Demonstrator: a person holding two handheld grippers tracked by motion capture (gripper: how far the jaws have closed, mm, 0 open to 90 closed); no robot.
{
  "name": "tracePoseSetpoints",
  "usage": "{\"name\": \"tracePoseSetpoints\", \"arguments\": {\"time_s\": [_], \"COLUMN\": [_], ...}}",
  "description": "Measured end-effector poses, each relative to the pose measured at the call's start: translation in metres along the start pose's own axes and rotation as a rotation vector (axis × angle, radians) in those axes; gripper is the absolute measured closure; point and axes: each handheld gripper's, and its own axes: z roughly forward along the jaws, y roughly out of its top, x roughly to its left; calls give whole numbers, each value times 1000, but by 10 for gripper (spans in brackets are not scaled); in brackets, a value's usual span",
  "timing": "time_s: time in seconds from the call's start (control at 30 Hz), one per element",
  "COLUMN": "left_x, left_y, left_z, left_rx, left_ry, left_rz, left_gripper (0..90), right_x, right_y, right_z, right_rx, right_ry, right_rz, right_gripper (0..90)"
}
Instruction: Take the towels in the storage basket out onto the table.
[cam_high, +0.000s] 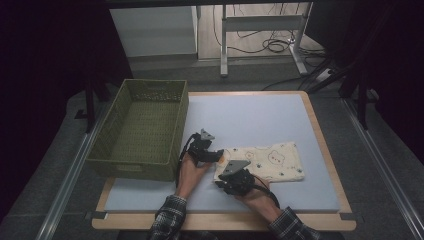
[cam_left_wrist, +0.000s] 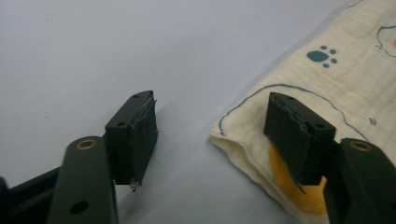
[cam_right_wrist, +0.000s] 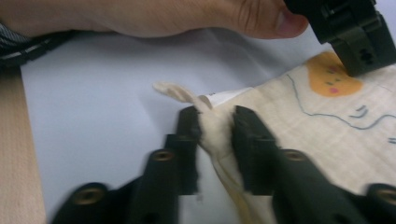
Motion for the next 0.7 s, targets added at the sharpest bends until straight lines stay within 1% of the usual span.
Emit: {"name": "tracePoseSetpoints", "arguments": {"time_s": [0.07,0.13,0.17,0.2,0.23,0.27,0.3,0.37,0.47,0.5,0.57,0.63,0.7], "left_x": [1,0,0,-1,-2,-3,-3,-2,-3,-4,-6,-7,-9], "left_y": [0,0,0,-1,-1,0,0,0,0,1,4,9,15], "left_z": [-1,-1,-1,-2,-2,-2,-2,-2,-4,-5,-10,-16,-20], "left_rx": [-2,-7,-10,-12,-11,-10,-10,-12,-15,-21,-42,-64,-75], "left_ry": [12,11,-6,-29,-53,-64,-72,-78,-82,-78,-78,-78,-78], "left_rz": [-13,-10,3,24,35,40,43,41,40,47,46,45,54], "left_gripper": [432,488,555,646,735,804,845,868,877,878,879,879,879], "right_x": [-2,-6,-8,-10,-12,-14,-15,-16,-16,-17,-18,-18,-19], "right_y": [0,0,0,-1,-1,-2,-3,-4,-4,-4,-2,0,1], "right_z": [0,-1,-1,-1,-1,-2,-3,-5,-11,-13,-18,-23,-29], "right_rx": [5,2,0,-2,-6,-11,-17,-30,-52,-60,-71,-85,-100], "right_ry": [-2,17,31,46,59,70,76,83,87,93,96,96,94], "right_rz": [11,38,56,77,90,101,109,121,129,133,131,134,134], "right_gripper": [840,851,853,854,855,854,854,854,853,853,853,852,852]}}
